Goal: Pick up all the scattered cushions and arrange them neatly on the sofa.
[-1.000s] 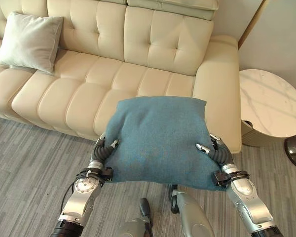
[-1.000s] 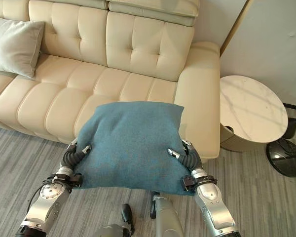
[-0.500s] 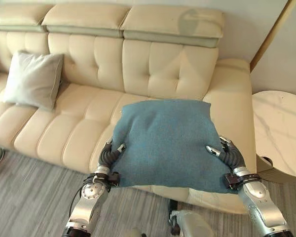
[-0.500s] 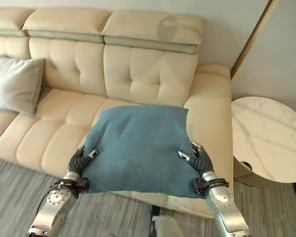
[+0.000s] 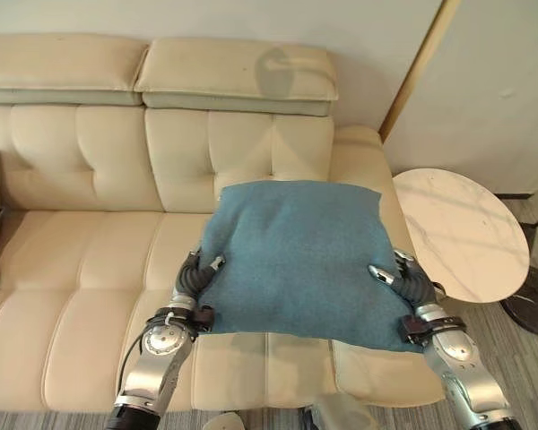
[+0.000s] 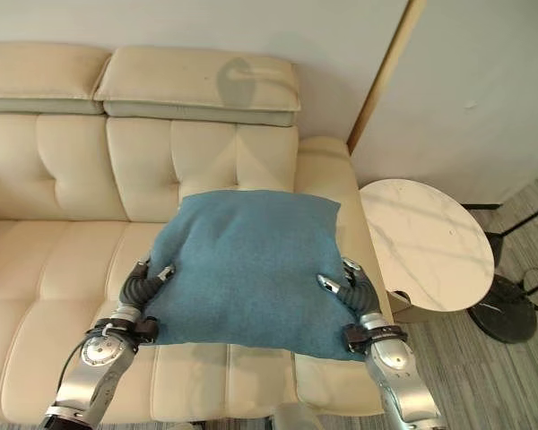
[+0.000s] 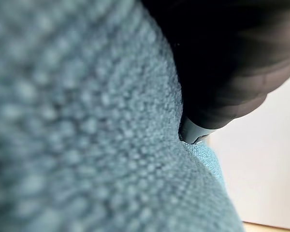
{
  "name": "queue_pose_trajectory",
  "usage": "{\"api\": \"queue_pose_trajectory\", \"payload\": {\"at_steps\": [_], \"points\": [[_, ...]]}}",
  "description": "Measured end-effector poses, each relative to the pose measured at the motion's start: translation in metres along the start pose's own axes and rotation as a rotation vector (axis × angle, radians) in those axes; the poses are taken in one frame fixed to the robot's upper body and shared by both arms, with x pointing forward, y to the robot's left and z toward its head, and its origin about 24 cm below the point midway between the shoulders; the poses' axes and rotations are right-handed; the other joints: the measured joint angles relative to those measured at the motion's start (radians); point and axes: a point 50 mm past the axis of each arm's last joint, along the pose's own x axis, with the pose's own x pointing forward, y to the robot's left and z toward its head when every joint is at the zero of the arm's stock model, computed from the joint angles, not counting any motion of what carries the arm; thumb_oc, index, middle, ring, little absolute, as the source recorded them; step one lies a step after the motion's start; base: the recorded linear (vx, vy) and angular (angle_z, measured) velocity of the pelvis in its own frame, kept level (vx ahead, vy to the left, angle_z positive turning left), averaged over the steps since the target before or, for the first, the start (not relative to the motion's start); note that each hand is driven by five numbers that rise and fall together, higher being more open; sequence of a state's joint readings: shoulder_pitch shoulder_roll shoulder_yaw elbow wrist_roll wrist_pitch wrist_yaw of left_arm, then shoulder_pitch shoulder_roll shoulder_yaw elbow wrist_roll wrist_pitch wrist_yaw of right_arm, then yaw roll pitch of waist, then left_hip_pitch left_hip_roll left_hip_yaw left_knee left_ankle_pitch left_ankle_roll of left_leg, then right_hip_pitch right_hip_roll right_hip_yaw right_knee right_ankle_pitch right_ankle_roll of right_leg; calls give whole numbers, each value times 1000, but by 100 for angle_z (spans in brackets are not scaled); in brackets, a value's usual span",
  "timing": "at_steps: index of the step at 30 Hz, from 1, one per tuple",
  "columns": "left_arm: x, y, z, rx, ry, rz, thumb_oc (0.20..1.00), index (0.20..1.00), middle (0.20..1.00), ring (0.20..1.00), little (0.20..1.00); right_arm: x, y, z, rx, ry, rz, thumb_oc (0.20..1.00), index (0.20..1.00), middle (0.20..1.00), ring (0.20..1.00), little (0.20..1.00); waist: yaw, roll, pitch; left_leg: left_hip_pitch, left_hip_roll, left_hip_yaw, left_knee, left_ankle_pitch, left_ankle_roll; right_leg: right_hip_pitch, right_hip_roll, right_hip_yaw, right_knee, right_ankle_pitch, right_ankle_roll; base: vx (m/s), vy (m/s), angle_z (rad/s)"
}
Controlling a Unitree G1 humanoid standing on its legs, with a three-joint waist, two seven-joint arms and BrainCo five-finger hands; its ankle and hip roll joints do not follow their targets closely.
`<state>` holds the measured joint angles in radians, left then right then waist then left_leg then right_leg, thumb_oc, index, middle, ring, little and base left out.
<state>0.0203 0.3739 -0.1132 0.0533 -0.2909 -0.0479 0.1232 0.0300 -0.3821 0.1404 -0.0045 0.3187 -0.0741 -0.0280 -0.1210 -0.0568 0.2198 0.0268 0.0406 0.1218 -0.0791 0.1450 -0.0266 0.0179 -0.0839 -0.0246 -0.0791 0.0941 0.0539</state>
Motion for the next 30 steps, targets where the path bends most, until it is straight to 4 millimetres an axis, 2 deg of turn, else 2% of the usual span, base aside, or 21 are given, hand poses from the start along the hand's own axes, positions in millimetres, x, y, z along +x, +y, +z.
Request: {"api": "queue_pose_trajectory", "payload": {"at_steps": [1,4,5,8,14,15,16,17,18,20,21,23,24,25,27,28,30], "points": [[1,1,2,5,-6,10,200,200,200,200,200,3,5,1,2,1,2,200,200,200,200,200,1,18,2,16,-11,2,0,-7,-5,11,-11,0,-1,5,5,-21,170,-14],[7,3,7,17,-24,28,200,200,200,200,200,9,6,8,-2,-26,7,200,200,200,200,200,12,36,-1,17,-10,15,-1,-30,-10,7,-9,12,0,5,8,-46,95,-9],[10,3,11,17,-40,38,200,200,200,200,200,18,5,16,-5,-59,0,200,200,200,200,200,20,63,1,4,7,38,-1,-72,-5,-16,9,26,0,15,18,-31,99,-21],[13,7,9,26,-30,64,200,200,200,200,200,27,11,17,0,-61,7,200,200,200,200,200,41,64,-1,0,-4,57,-2,-77,-9,-31,-2,47,-1,21,36,-27,84,-24],[17,11,5,35,-8,102,200,200,200,200,200,37,19,13,-14,-36,21,200,200,200,200,200,47,79,-12,-31,-28,59,-8,-77,1,-71,-26,62,0,37,45,-55,53,-6],[20,11,4,36,-3,112,200,200,200,200,200,41,22,14,-15,-34,22,200,200,200,200,200,51,84,-14,-43,-30,59,-7,-63,10,-81,-27,65,0,45,49,-189,52,-5],[34,12,7,57,0,128,200,200,200,200,200,58,28,21,-36,-47,28,200,200,200,200,200,57,86,-14,-74,-34,62,-5,-49,12,-114,-30,76,0,62,61,-219,38,-4],[41,11,10,69,-2,131,200,200,200,200,200,66,31,26,-42,-58,25,200,200,200,200,200,62,88,-14,-92,-35,63,-1,-36,21,-133,-31,76,1,71,62,-188,25,-4],[51,13,17,89,-15,140,200,200,200,200,200,75,33,34,-55,-77,22,200,200,200,200,200,70,89,-14,-115,-36,65,0,-25,30,-158,-32,77,2,78,62,-222,0,-2],[68,12,31,116,-43,144,200,200,200,200,200,91,34,50,-73,-113,10,200,200,200,200,200,77,92,-11,-164,-37,65,-1,-12,25,-203,-33,76,0,94,64,-217,-13,9],[87,9,47,173,-73,150,200,200,200,200,200,106,32,65,-89,-140,-27,200,200,200,200,200,88,99,-7,-208,-38,55,1,14,31,-243,-35,71,1,107,60,-156,-31,18],[102,9,70,195,-121,160,200,200,200,200,200,121,31,85,-94,-176,-64,200,200,200,200,200,101,106,-2,-251,-36,55,1,22,28,-285,-35,66,2,117,63,-136,-42,14],[117,8,99,224,-178,175,200,200,200,200,200,135,29,112,-97,-231,-104,200,200,200,200,200,108,115,12,-295,-37,44,0,30,10,-323,-35,51,0,131,62,-44,-36,16],[124,8,119,229,-229,188,200,200,200,200,200,141,29,131,-97,-276,-127,200,200,200,200,200,109,119,27,-315,-36,40,-1,36,2,-341,-36,49,-1,136,59,-19,-28,18],[127,8,141,220,-301,210,200,200,200,200,200,146,30,153,-79,-336,-155,200,200,200,200,200,117,125,51,-328,-35,29,-1,39,-2,-352,-34,45,-1,139,58,-18,-15,6],[130,10,158,216,-354,231,200,200,200,200,200,148,29,172,-79,-397,-178,200,200,200,200,200,120,129,55,-353,-33,24,-1,42,-7,-375,-30,40,-1,139,57,-4,-5,6],[133,11,177,214,-420,249,200,200,200,200,200,148,29,193,-72,-471,-205,200,200,200,200,200,128,132,58,-383,-28,13,-1,49,-3,-401,-27,24,-2,142,52,0,-11,11]]}}
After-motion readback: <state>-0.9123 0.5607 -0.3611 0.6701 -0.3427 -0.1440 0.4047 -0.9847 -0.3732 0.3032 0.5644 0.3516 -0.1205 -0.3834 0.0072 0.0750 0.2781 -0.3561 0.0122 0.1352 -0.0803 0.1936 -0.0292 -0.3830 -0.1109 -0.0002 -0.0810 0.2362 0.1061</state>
